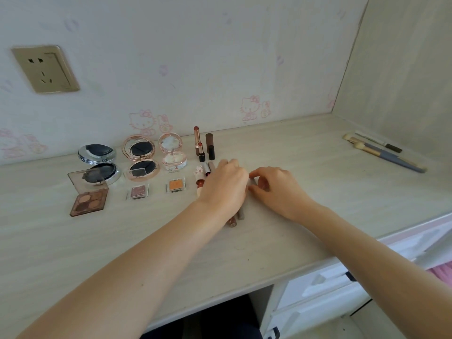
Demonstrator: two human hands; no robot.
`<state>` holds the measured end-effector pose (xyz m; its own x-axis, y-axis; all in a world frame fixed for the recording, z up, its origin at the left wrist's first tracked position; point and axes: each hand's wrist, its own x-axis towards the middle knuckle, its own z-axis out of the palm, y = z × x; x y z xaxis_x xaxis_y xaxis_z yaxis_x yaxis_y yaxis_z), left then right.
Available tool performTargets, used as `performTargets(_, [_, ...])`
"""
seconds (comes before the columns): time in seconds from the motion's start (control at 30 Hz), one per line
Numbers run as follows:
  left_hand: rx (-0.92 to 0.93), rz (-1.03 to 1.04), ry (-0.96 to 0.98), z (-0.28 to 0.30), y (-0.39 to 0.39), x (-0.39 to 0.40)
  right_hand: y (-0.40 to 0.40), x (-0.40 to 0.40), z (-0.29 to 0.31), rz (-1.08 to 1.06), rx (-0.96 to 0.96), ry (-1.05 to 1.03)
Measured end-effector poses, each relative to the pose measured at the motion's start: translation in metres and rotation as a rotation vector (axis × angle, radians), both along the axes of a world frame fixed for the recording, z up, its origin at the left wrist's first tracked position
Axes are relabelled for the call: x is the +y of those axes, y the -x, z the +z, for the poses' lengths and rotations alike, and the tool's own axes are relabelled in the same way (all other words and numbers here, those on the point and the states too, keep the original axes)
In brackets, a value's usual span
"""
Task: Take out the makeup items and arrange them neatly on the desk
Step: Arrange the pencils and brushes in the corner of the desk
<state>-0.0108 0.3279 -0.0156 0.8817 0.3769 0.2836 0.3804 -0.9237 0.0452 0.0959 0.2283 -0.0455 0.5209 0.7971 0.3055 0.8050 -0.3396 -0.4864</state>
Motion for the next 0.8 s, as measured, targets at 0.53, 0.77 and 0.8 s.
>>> performTargets(0.53, [-0.022,-0.141,0.081,-0.015,0.057,0.006,-0.002,-0.009,-0.001,0.051,-0.162,0.128])
performTargets(0.77, [-0.034,-0.031,0.034,-0.015,0.044,-0.002,0.0,0.006,0.001,0.082,-0.161,0.103])
performTargets(0.8, [-0.038,-0.016,0.039,-0.014,0.042,-0.001,0.001,0.009,0.002,0.092,-0.162,0.099])
